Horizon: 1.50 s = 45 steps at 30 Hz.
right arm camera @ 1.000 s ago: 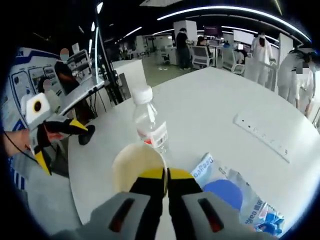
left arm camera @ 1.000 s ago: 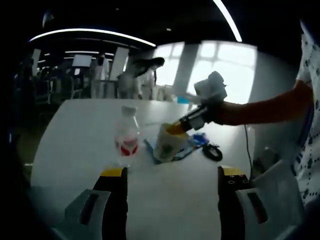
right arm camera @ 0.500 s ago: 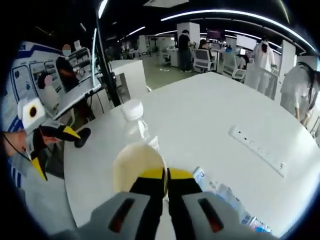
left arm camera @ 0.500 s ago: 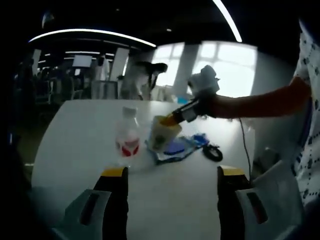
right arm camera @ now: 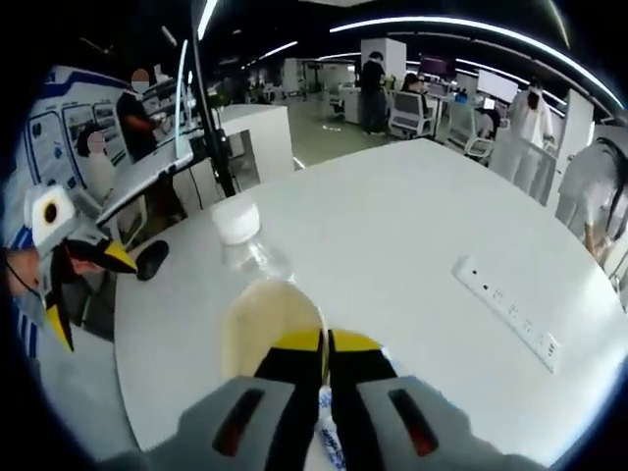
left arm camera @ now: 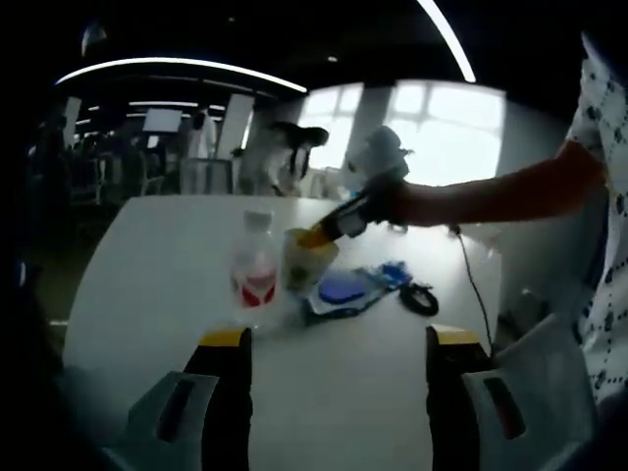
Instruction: Arrange the tabletop items into an orderly group along one side of the table until the central work area is clear of visible clutter.
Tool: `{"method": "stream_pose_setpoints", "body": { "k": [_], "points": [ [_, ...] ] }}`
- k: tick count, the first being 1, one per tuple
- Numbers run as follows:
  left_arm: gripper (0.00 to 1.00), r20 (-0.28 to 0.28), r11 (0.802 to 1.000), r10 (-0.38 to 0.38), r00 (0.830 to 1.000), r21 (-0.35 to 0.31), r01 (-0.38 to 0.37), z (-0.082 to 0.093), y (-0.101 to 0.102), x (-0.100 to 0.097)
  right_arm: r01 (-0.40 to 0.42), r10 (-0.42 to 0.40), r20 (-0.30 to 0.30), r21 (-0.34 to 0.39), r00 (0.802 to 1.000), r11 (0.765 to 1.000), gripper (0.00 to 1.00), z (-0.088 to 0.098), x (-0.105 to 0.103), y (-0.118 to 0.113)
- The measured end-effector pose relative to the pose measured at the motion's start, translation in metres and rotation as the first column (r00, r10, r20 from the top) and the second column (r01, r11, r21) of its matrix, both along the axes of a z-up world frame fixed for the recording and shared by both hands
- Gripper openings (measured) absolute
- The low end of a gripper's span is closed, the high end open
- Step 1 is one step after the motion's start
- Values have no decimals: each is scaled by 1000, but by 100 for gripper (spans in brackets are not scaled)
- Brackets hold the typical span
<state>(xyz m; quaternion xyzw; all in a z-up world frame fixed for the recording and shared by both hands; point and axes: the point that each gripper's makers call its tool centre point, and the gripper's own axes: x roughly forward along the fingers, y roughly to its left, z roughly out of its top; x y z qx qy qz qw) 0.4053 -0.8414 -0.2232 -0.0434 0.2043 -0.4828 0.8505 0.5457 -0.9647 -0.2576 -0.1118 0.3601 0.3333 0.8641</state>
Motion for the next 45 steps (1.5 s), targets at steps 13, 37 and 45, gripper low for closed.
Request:
{"method": "stream_pose_setpoints", "body": {
  "k": [13,37,45],
  "points": [
    [68,-17,1000,13,1000,5,-13,-8,2,0,-37,36,-48,-17,998,999,0,-24,8,1],
    [68,-37,1000,30,999,7,-30,-19,5,3,-46,41,-128,-32,991,998,0,-58,13,1],
    [67,-37,1000,28,999,5,-28,-20,4,5,-45,42,-128,-27,991,999,0,-58,13,2]
  ]
}}
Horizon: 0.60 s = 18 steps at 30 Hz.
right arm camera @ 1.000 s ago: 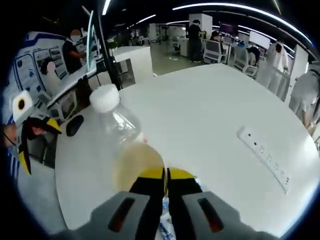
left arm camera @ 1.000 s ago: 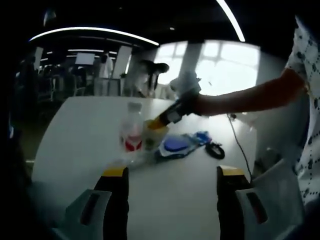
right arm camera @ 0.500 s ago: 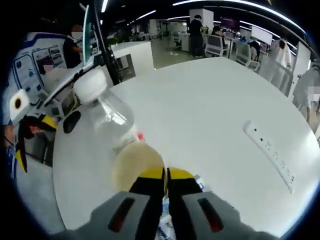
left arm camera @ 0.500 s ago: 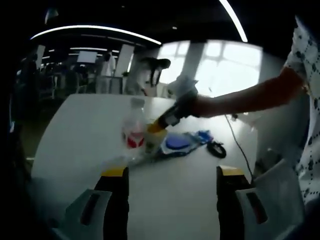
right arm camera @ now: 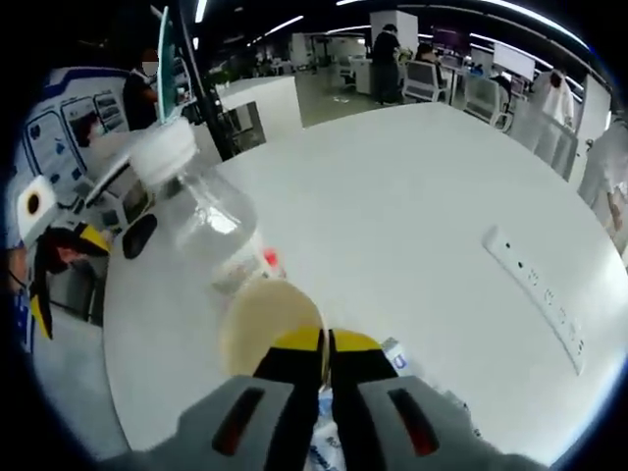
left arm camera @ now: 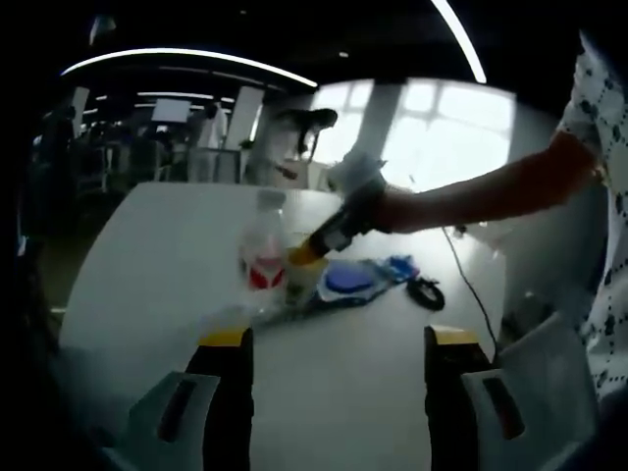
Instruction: Arrange the tabletop items into an orderly group along one side of the table until the central work area is clear of visible clutter.
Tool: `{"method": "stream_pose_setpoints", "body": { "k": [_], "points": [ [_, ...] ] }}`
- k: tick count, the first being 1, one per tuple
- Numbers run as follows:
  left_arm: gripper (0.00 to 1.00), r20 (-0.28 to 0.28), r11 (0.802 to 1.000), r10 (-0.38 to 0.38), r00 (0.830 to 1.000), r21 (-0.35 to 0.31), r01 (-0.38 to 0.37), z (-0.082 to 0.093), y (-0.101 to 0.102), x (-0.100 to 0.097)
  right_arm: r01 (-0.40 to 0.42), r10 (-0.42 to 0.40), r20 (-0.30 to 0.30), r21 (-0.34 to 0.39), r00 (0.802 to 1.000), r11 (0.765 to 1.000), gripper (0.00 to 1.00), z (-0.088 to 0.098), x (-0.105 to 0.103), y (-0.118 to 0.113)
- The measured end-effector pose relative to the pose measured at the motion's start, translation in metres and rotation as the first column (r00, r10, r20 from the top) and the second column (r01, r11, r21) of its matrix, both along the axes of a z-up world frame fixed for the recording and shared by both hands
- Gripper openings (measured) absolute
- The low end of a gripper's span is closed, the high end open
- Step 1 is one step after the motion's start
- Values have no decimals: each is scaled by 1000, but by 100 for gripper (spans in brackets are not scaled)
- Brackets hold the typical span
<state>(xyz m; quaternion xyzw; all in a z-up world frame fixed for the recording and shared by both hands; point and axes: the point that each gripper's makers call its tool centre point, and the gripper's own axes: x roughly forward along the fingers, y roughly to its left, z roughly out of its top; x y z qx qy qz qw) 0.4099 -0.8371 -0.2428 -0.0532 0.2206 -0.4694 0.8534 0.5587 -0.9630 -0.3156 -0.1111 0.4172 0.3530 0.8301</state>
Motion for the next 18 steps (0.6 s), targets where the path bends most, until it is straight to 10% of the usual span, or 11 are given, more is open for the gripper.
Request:
{"method": "stream_pose_setpoints", "body": {
  "k": [18],
  "points": [
    [67,-1,1000,-2,1000,-4,2,-1,-1,-1,-21,21,-9,-10,1000,1000,5,-3,-7,2]
  ]
}}
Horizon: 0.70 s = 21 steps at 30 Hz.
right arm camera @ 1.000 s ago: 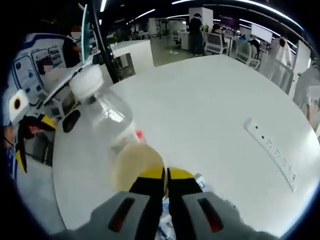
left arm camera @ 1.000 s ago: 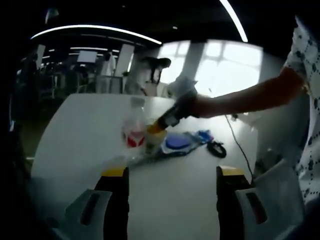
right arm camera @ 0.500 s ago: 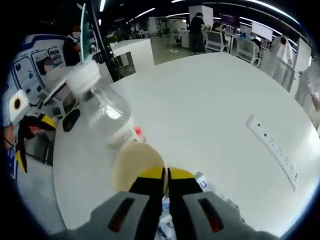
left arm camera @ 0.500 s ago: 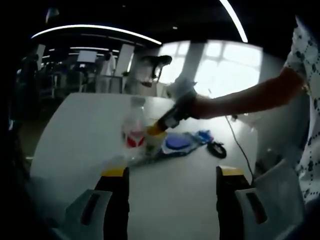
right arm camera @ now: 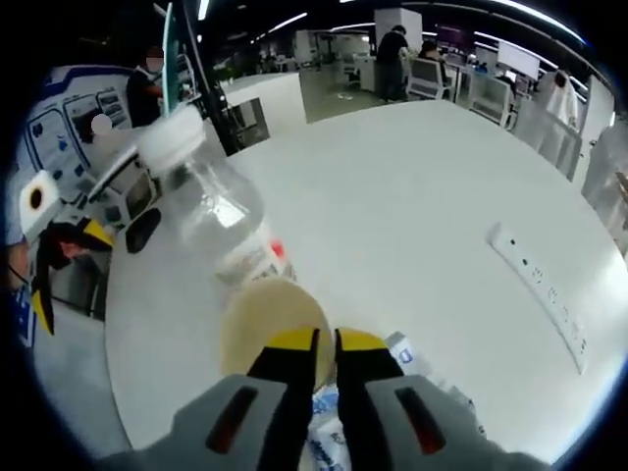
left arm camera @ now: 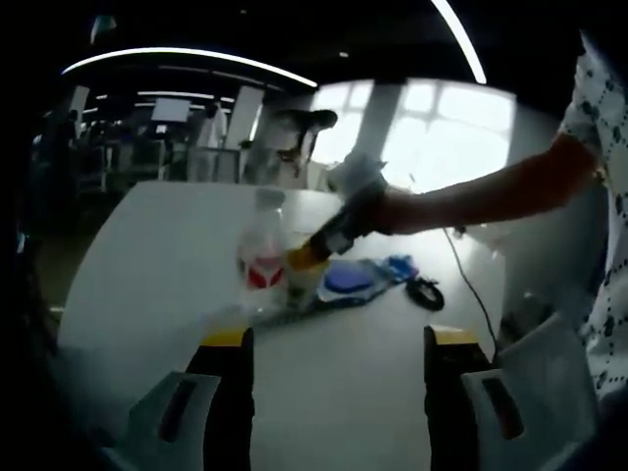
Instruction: Arrange the tabletop items into an orderly group along one side of the table until the central work area is clear of visible clutter.
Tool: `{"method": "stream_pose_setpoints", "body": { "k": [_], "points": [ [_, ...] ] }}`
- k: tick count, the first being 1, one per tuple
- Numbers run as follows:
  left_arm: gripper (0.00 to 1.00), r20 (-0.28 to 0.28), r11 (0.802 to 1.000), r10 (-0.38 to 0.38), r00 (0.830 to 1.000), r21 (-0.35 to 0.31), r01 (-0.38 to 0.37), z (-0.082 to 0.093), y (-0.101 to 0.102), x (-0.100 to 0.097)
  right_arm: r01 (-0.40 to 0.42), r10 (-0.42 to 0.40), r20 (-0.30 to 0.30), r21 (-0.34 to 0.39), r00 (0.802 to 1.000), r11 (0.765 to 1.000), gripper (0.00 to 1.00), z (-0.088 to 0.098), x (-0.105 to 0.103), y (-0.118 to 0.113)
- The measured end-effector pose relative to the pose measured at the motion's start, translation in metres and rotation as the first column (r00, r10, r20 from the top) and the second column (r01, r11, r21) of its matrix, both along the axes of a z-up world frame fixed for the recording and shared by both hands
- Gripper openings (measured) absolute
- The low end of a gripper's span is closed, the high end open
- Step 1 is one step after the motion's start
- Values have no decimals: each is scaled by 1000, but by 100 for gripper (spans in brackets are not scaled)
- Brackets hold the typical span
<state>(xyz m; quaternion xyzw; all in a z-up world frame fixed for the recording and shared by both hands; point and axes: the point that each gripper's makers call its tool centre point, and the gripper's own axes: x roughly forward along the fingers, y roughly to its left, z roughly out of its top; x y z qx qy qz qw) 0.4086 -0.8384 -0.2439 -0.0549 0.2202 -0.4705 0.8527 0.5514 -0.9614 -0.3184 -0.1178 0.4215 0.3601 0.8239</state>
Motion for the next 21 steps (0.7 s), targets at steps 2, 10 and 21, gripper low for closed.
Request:
{"method": "stream_pose_setpoints", "body": {
  "k": [2,10,21],
  "points": [
    [67,-1,1000,0,1000,0,0,0,0,0,3,-3,2,3,1000,1000,7,0,1,1],
    [67,0,1000,2,1000,-2,-2,0,1,0,12,-12,15,4,1000,1000,9,2,3,0],
    [67,2,1000,-1,1000,1,1,1,0,0,23,-24,23,17,999,1000,14,5,3,-2]
  ]
}}
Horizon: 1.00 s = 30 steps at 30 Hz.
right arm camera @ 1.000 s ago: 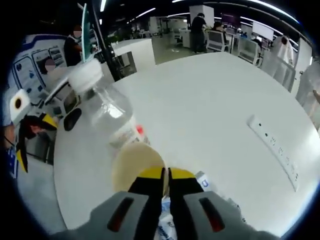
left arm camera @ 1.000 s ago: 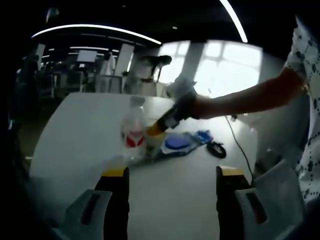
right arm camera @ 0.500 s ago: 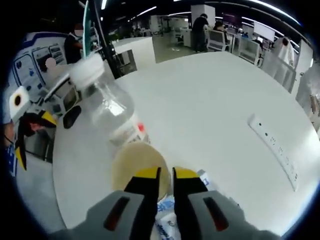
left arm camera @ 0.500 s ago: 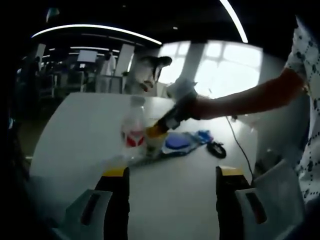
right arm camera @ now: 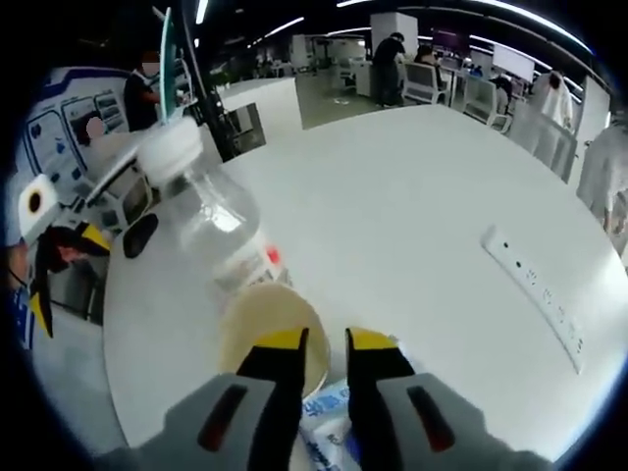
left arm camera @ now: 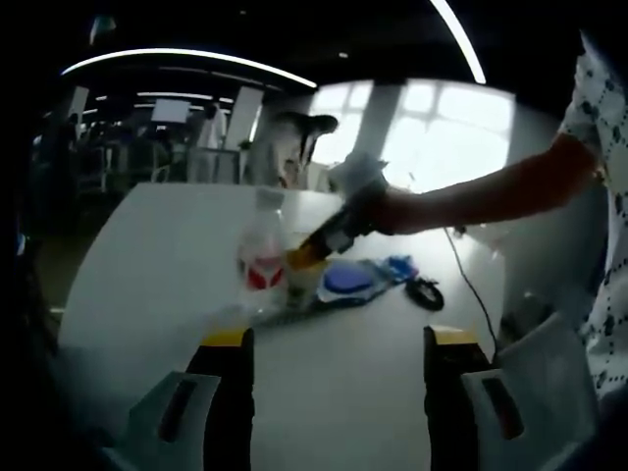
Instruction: Arrange the tabletop items into an orderly group along one side of the table until the central work area is clear of visible clutter.
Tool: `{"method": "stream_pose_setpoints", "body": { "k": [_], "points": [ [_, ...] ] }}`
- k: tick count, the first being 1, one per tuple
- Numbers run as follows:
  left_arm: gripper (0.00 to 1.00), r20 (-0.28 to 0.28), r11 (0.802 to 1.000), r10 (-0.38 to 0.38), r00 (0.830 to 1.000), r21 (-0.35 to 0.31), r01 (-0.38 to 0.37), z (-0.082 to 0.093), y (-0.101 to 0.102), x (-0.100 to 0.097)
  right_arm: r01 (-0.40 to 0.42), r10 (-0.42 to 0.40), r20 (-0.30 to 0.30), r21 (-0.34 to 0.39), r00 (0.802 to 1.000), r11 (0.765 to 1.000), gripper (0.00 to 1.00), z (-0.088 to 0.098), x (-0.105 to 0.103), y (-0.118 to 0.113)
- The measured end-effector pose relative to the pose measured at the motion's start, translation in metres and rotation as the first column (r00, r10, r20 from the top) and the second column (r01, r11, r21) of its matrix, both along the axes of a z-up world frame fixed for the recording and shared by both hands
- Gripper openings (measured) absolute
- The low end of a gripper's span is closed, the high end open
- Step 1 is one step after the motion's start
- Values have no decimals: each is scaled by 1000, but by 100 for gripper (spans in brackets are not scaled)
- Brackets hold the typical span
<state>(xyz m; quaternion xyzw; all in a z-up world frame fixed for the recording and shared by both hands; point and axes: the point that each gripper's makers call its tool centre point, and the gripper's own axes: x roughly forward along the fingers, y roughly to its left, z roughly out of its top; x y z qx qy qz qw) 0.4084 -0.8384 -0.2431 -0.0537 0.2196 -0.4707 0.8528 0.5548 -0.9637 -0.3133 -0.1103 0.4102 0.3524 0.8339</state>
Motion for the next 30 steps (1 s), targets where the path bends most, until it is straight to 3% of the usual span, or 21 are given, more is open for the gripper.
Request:
{"method": "stream_pose_setpoints", "body": {
  "k": [19,30],
  "points": [
    [67,12,1000,-20,1000,13,20,6,-4,0,11,-11,33,18,999,1000,26,12,-1,-5],
    [68,17,999,-28,999,21,28,11,-7,0,45,-49,59,68,997,997,28,29,-1,-9]
  ]
}}
